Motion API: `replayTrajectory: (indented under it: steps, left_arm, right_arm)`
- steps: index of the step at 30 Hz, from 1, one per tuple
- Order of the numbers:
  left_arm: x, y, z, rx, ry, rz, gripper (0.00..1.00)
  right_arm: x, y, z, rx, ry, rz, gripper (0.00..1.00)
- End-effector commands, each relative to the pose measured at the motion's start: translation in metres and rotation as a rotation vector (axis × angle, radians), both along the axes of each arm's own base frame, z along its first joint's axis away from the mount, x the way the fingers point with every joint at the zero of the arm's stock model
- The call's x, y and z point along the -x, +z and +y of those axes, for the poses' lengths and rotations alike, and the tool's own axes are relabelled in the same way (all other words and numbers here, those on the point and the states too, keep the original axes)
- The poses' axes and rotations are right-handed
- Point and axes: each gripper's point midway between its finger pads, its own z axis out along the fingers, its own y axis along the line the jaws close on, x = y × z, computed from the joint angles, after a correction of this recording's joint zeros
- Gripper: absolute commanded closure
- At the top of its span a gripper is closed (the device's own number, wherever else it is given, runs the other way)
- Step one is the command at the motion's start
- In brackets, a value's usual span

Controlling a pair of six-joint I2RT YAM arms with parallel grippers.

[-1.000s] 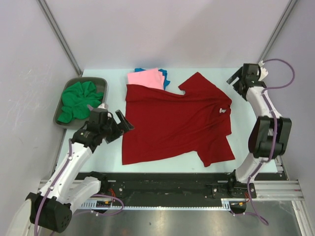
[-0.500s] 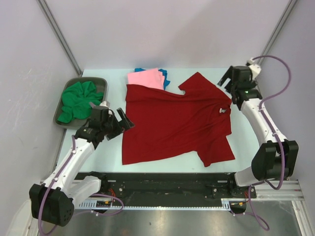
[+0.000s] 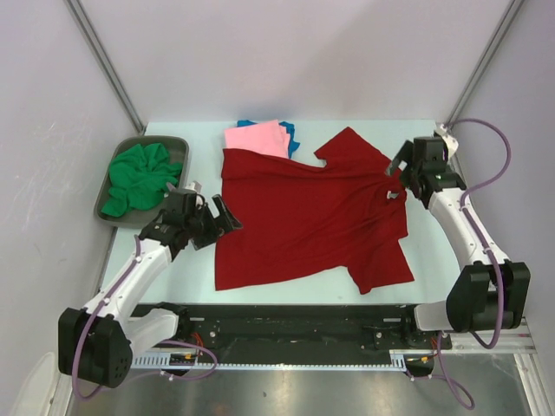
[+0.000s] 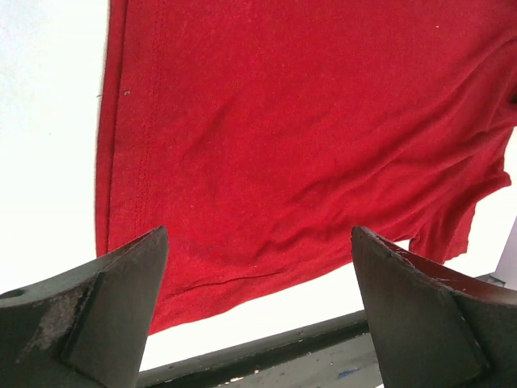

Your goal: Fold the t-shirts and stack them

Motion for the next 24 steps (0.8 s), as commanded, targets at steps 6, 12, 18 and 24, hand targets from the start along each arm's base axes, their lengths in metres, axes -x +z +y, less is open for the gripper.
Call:
replayTrajectory:
  steps: [6, 12, 18, 24]
  left_arm:
    - [0.009, 0.015, -0.003, 0.04, -0.022, -0.055, 0.0]
    - [0.016, 0.018, -0.005, 0.07, -0.023, -0.068, 0.0]
    - [0.021, 0.009, -0.005, 0.07, -0.028, -0.042, 0.0]
    - [0.025, -0.018, 0.001, 0.032, -0.011, 0.024, 0.0]
  right_arm:
    - [0.059, -0.077, -0.019, -0.177, -0.112, 0.19, 0.0]
    - [0.09, -0.119, -0.014, -0.232, -0.125, 0.302, 0.01]
    - [0.124, -0.125, 0.011, -0.209, -0.115, 0.327, 0.02]
    - [0.156, -0.133, 0.005, -0.134, -0.198, 0.374, 0.02]
